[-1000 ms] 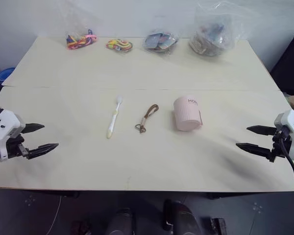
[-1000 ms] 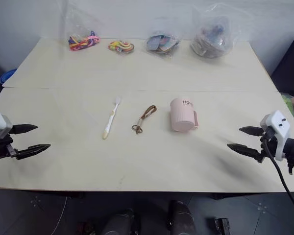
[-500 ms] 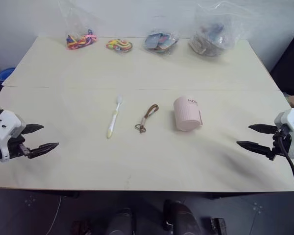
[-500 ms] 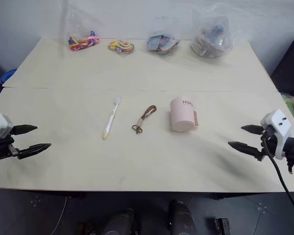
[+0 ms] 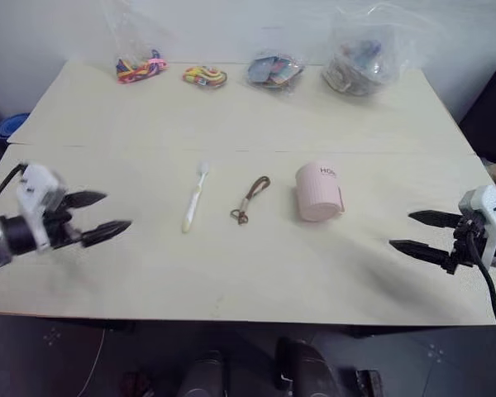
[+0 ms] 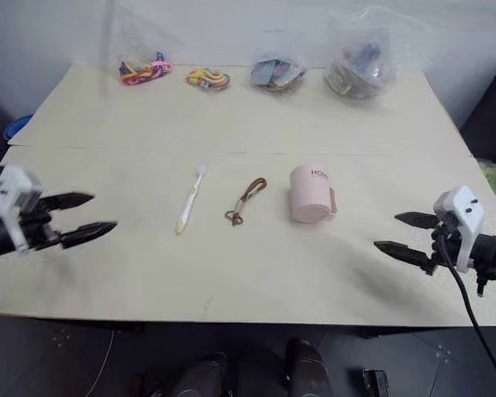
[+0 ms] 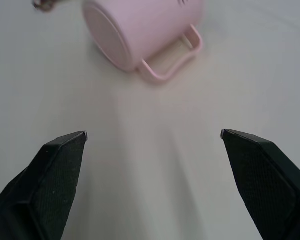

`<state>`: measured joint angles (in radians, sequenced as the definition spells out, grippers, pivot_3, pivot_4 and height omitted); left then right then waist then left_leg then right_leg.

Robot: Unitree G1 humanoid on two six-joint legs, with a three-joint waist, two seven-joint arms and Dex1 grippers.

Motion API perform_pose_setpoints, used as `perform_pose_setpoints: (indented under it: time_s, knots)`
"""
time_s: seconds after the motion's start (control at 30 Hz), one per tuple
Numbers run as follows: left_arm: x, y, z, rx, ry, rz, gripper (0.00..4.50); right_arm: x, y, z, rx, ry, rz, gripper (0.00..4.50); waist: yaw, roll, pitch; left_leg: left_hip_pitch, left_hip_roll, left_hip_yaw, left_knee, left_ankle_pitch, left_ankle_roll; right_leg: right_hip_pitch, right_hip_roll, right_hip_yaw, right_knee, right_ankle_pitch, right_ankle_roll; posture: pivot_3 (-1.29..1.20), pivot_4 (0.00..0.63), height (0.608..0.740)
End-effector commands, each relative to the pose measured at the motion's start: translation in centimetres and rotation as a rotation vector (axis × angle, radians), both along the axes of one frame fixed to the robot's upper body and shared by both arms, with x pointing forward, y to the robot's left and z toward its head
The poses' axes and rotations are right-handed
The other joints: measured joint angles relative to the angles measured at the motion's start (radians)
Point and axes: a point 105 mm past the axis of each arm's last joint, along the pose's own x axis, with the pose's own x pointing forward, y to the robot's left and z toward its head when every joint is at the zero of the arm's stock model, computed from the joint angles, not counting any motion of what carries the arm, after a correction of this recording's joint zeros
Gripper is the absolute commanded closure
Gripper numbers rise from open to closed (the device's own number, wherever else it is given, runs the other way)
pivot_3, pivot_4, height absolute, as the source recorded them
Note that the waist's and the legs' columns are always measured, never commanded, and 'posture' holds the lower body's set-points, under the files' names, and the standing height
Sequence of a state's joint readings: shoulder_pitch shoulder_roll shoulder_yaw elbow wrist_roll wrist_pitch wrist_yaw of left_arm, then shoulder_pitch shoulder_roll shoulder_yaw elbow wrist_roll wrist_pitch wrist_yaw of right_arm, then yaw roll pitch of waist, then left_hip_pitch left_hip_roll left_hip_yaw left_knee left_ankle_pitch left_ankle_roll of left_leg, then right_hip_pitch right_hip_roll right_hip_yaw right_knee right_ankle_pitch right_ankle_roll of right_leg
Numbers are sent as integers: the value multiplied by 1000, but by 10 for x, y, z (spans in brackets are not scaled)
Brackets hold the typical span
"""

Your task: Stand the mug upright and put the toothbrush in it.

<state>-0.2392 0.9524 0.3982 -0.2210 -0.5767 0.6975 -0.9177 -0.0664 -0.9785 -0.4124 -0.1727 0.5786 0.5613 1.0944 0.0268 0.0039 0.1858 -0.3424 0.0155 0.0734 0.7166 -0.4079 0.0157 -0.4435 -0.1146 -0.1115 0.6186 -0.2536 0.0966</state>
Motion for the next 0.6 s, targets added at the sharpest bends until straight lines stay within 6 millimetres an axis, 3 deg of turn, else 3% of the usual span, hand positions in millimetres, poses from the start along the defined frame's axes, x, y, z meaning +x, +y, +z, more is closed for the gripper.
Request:
perform_pose_setpoints:
  time_s: [0.03,0.13,0.27,0.4,0.6]
  knots:
    - [9,-45,17,-77,11,-29,0,-17,40,26,65,-91,100,43,2,0,0,0,-1,-3,0,0,0,0,0,0,0,0,0,0,150,740]
    - [27,-74,15,-119,116,25,0,-35,73,30,71,-119,183,43,1,0,0,0,-4,-5,1,0,0,0,1,0,2,0,0,0,150,740]
    - [49,-109,0,-148,256,90,0,-49,100,38,100,-169,217,43,1,-2,-1,2,-5,-5,2,0,0,2,1,1,2,0,0,0,150,740]
    - [65,-139,-15,-67,299,93,0,-54,112,42,123,-200,212,43,1,-2,-1,2,-5,-5,1,0,0,2,2,1,1,0,0,0,150,740]
    - [104,-173,-31,76,313,152,0,-55,121,38,140,-212,190,43,7,-2,0,3,-6,-4,1,0,0,4,3,1,-1,0,0,0,150,740]
